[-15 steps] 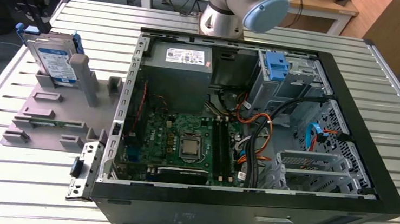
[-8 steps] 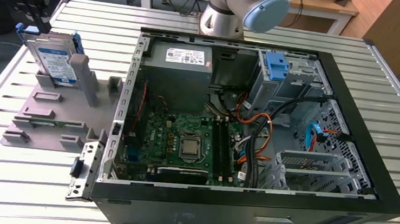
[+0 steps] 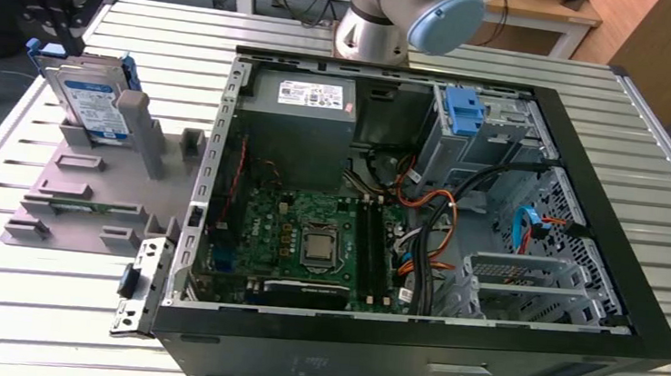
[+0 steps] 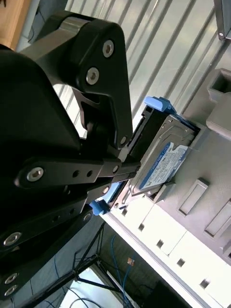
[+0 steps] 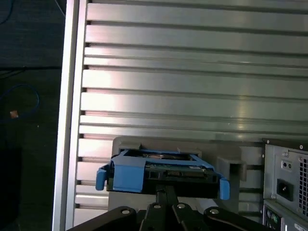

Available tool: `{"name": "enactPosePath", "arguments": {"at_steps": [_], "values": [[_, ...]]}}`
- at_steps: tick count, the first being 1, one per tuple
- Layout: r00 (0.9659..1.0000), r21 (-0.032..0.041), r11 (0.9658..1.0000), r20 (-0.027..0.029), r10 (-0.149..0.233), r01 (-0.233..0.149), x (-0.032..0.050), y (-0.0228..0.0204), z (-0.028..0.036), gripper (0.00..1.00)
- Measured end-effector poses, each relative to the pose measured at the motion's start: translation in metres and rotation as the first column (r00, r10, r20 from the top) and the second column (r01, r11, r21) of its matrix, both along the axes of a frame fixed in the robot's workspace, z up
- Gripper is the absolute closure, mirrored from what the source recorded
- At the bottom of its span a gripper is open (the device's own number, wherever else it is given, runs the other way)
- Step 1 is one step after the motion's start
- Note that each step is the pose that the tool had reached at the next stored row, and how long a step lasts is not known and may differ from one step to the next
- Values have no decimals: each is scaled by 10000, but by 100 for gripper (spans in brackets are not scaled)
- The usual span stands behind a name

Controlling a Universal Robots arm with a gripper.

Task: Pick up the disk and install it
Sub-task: 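Pick up the disk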

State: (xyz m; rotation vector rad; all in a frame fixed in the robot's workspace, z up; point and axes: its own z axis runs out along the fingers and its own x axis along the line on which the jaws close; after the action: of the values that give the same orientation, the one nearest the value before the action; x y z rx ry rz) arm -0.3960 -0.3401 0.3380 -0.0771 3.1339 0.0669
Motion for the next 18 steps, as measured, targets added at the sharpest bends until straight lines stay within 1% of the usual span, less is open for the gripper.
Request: {"name": "enactPosePath", "arguments": {"at_steps": [2,5,7,9,11,13,16,18], "values": [[9994,-1,9994,-1,354,-354,0,0,0,89],[9962,0,9962,0,872,-872,0,0,0,89],[9923,0,9923,0,1237,-1237,0,0,0,89],[9873,-1,9873,-1,1590,-1590,0,0,0,89],[9810,0,9810,0,1941,-1941,0,0,0,89],[9734,0,9734,0,2292,-2292,0,0,0,89],[9593,-1,9593,0,2825,-2825,0,0,0,89],[9485,-1,9485,0,3168,-3168,0,0,0,89]]}}
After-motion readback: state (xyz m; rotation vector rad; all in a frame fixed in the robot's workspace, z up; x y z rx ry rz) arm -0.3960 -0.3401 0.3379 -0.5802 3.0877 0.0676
